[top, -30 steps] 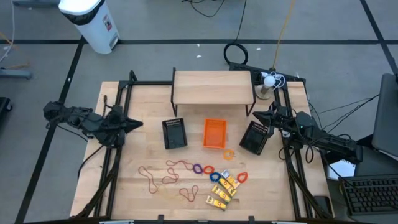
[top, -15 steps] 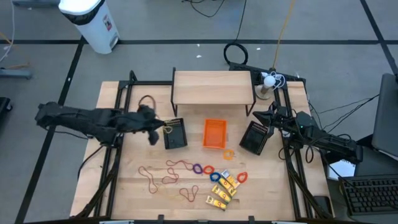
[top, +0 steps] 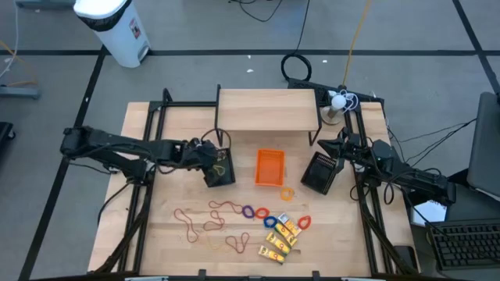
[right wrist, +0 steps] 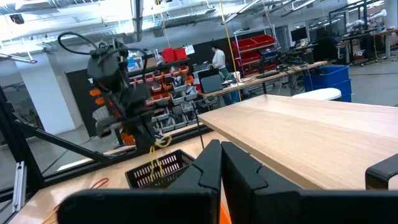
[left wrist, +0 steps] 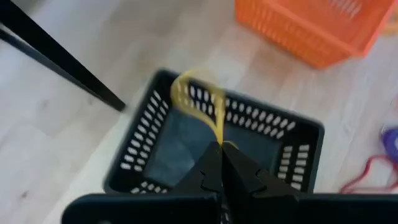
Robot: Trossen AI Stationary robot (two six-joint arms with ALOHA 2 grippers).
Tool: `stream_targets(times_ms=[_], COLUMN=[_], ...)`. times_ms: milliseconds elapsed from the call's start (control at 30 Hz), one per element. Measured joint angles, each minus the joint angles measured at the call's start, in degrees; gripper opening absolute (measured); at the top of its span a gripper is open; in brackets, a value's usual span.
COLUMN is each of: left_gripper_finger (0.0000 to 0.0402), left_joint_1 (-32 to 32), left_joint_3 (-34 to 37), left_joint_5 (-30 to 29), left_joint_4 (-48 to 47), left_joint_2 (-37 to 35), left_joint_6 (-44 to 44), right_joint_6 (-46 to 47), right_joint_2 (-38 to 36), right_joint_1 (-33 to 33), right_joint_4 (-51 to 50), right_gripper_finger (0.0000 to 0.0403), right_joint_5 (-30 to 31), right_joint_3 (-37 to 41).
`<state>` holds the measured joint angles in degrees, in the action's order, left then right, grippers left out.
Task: Pick & Place Office Desk Supplies
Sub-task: Put the yellow rubber band into the left black bin, then put the orange spring keychain into the orange bin
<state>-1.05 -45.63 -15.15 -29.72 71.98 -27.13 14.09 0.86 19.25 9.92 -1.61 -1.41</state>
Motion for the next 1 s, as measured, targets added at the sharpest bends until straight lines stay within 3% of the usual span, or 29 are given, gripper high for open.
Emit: stream_targets(times_ms=[433,567,800,1000], left_gripper_finger=[0.0017,0.0058,0.0175,0.0231], left_joint_1=[0.48,0.69,0.33,1.15], left_joint_3=[0.0,0.0,0.0,0.0], left_joint_5=[4.7,8.34,8.79,6.87], left_joint_4=[-2.29,-2.23,-1.39,-1.39], left_joint_2=[4.35,4.33,4.04,-4.32], left_joint_6=[-6.3,-6.21,-2.62,4.73], right_joint_6=[0.01,0.0,0.0,0.0], right_joint_2=[0.0,0.0,0.01,0.01], right_joint_1=[0.01,0.01,0.02,0.02], right_joint_4=[-0.88,-1.17,-1.24,-1.26], right_gripper_finger=[0.0,0.0,0.0,0.0], right_joint_5=[0.02,0.02,0.02,0.02], right_joint_3=[0.01,0.01,0.0,0.02])
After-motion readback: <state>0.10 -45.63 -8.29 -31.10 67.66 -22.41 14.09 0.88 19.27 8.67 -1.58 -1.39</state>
